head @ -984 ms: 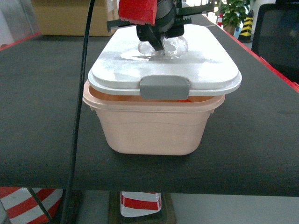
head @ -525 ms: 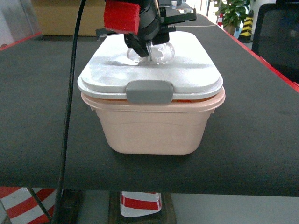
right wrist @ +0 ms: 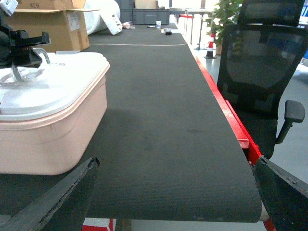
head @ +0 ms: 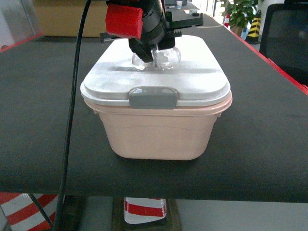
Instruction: Pick capacitor and pack into box
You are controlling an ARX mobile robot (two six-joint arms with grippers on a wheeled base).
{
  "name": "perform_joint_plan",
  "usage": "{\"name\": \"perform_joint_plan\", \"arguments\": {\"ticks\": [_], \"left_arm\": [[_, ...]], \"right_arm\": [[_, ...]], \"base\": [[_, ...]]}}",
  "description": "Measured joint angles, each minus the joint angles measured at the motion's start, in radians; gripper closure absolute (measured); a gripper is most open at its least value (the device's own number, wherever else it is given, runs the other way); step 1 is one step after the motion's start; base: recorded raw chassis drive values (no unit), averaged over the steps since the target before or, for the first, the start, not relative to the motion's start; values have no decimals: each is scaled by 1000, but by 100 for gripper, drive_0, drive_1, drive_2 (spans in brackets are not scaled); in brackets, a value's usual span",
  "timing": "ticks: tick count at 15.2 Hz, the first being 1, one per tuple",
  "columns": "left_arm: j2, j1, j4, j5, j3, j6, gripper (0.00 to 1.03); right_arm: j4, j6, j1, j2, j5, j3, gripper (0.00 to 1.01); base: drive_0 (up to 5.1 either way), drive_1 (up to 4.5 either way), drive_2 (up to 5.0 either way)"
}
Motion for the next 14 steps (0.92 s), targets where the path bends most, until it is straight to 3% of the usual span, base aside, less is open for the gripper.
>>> {"name": "perform_joint_plan", "arguments": {"ticks": [2, 4, 7, 8, 10, 12, 13, 14], "left_arm": [[0, -1, 2, 3, -3, -1, 100], [0, -1, 20, 13, -8, -1, 77], [-19, 1, 117, 98, -64, -21, 41], [-48, 3, 202, 143, -110, -41, 29], [-156, 8, 348, 183, -193, -36, 5], [-307, 10, 477, 198, -316, -11, 5], [-459, 40, 615, 216, -491, 36, 5], [-510, 54, 675, 217, -564, 65, 5]], "right_arm": [[0, 0, 0, 0, 0, 0, 3], [0, 0, 0, 0, 0, 0, 3], [0, 0, 0, 0, 0, 0, 3], [0, 0, 0, 0, 0, 0, 3], [0, 0, 0, 0, 0, 0, 3], [0, 0, 0, 0, 0, 0, 3], [0, 0, 0, 0, 0, 0, 3], [0, 0, 0, 0, 0, 0, 3]], "base": [[0, 0, 0], [0, 0, 0], [0, 0, 0], [0, 0, 0], [0, 0, 0], [0, 0, 0], [0, 0, 0], [0, 0, 0]]}}
